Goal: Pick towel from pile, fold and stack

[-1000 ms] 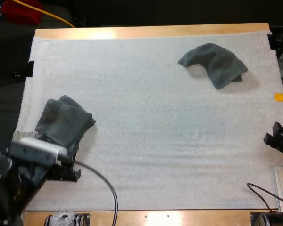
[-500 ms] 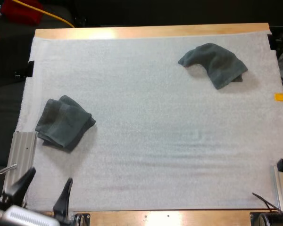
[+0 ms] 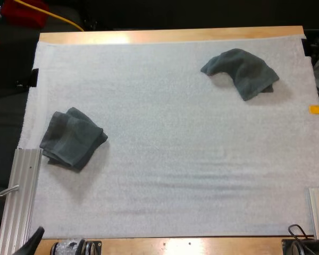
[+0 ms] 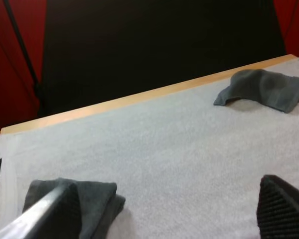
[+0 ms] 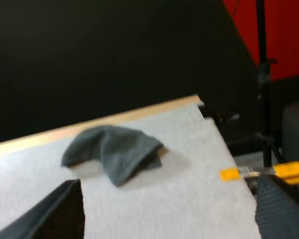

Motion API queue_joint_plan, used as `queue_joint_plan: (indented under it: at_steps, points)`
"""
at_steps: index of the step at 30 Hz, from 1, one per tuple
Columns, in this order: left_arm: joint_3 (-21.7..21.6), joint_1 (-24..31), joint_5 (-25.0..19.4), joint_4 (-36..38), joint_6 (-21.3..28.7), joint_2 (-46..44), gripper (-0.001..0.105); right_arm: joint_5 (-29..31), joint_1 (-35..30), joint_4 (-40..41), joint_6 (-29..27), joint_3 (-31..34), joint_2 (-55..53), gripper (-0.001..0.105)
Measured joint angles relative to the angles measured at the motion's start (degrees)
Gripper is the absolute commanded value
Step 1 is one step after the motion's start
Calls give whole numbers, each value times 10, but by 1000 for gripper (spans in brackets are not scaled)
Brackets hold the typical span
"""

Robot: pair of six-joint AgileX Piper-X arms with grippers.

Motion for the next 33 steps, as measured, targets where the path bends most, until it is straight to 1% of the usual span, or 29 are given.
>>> queue_joint_plan:
  at_steps: [2, 6, 12, 15, 19, 23, 29, 33]
  points:
    - [0, 0, 0, 8, 5, -4, 70, 1, 0, 22, 0, -2, 0, 69]
    - [18, 0, 0, 19, 6, -4, 70, 1, 0, 39, 1, -1, 0, 69]
    - [67, 0, 19, 35, 6, -4, 70, 1, 0, 43, 2, -1, 0, 69]
    - [81, 0, 27, 37, 8, -4, 70, 1, 0, 43, 2, -1, 0, 69]
    - [108, 0, 28, 12, 11, -4, 70, 1, 0, 28, 2, 10, 0, 69]
    - [146, 0, 30, -25, 12, -2, 70, 1, 0, -19, 7, 43, 0, 69]
    - [202, 0, 30, -103, 15, -3, 70, 1, 0, -86, 16, 101, 0, 69]
    - [238, 0, 24, -163, 18, -3, 70, 1, 0, -99, 16, 134, 1, 69]
